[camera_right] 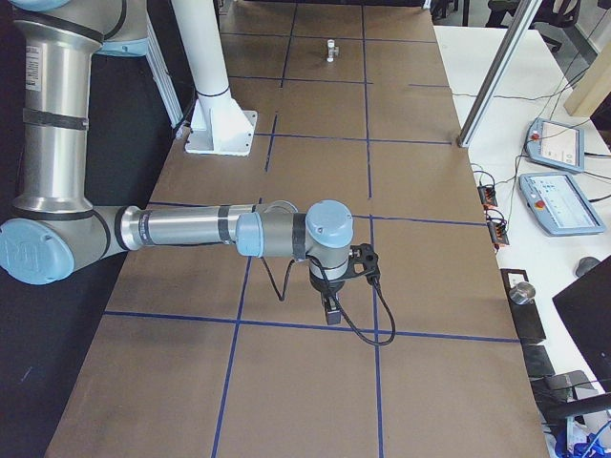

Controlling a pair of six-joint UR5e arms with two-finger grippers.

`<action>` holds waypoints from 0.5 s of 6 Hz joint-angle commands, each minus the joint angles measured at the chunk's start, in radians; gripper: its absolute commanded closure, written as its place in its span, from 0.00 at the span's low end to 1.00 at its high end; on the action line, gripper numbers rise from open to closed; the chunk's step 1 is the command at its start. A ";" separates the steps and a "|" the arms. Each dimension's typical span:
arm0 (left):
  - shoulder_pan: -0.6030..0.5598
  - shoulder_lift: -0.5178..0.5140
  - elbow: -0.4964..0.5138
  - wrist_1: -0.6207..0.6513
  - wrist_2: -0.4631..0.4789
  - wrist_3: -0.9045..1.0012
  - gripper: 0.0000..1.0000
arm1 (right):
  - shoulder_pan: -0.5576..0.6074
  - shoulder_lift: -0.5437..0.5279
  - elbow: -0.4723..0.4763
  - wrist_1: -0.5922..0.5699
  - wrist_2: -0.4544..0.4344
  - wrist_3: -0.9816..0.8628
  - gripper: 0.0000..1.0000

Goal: Assemble PPR valve and pipe with both arms
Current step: 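Lower the left gripper toward the white PPR pipe piece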

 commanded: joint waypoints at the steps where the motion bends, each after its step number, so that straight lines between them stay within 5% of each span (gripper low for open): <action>1: 0.152 0.040 -0.013 -0.219 0.010 -0.315 0.00 | -0.001 0.001 -0.003 0.000 0.001 0.002 0.00; 3: 0.310 0.043 -0.026 -0.331 0.167 -0.562 0.00 | -0.001 0.001 -0.003 -0.001 0.003 0.002 0.00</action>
